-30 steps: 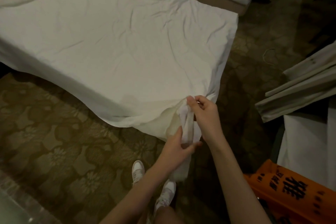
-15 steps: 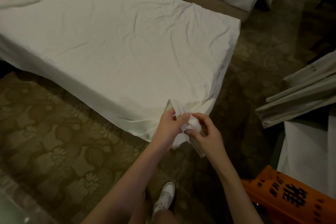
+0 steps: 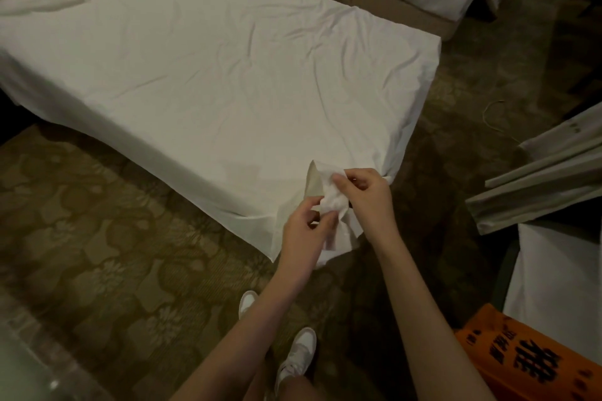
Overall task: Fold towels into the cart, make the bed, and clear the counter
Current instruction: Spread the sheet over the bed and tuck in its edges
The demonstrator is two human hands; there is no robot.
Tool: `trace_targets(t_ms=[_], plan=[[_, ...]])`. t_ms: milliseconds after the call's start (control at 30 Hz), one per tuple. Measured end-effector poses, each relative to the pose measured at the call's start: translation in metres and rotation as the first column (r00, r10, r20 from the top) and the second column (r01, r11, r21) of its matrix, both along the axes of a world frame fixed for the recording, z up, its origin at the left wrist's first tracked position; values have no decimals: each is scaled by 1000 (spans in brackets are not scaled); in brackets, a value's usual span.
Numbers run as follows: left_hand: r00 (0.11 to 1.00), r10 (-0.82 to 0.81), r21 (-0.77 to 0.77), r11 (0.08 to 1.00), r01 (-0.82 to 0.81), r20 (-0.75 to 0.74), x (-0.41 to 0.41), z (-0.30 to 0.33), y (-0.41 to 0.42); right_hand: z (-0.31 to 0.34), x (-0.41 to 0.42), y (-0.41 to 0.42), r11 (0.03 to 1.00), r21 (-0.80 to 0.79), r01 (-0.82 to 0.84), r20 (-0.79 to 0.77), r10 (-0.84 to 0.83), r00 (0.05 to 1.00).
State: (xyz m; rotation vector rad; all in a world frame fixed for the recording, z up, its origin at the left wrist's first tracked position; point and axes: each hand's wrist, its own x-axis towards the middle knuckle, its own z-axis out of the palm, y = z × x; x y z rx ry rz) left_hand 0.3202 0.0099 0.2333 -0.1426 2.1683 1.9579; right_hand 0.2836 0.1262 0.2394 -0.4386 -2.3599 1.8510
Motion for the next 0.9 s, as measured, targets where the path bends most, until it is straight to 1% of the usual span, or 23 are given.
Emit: trace_targets(t_ms=[100,133,200,233,267,333,367,400,467,533,600,667,733,800,833,900], plan=[[995,94,28,995,-95,18,-3,4,-6,-4,-3,1,999,-27,-29,53,31,998],[993,116,83,990,-118,33,-4,7,-8,-6,-2,1,997,-55,-50,76,54,996],[986,140,238,958,-159,95,-8,11,-11,-9,7,0,989,-114,-92,106,105,989],[982,149,291,940,-177,116,-12,12,-12,-12,13,0,986,-127,-105,111,119,987],[980,154,309,932,-187,127,-15,13,-13,-15,19,1,986,-127,-110,108,124,986],[979,142,320,930,-182,144,-20,14,-15,-21,31,1,989,-114,-89,93,100,991],[977,130,354,917,-183,166,-22,15,-17,-24,34,1,991,-116,-71,83,81,993],[975,113,417,890,-186,193,-25,17,-18,-27,36,0,991,-113,-68,65,75,995],[973,70,528,830,-178,218,-30,21,-23,-30,36,-5,994,-56,-96,22,98,995],[981,45,503,854,-135,186,-36,25,-30,-32,28,-13,996,-30,-89,5,90,996],[988,8,474,877,-82,157,-40,27,-36,-31,15,-21,998,-63,-13,3,13,1000],[988,5,455,887,-76,156,-45,30,-44,-30,-2,-25,996,-44,74,-17,-75,997],[987,85,355,926,-129,136,-52,31,-52,-33,-19,-28,996,35,88,-40,-87,995],[977,187,240,948,-208,108,-61,30,-60,-37,-33,-34,991,129,38,-60,-30,998],[970,222,213,948,-238,96,-66,31,-64,-39,-39,-37,984,178,19,-70,-7,998],[960,267,235,931,-279,85,-76,34,-70,-40,-49,-41,978,210,8,-65,5,998]])
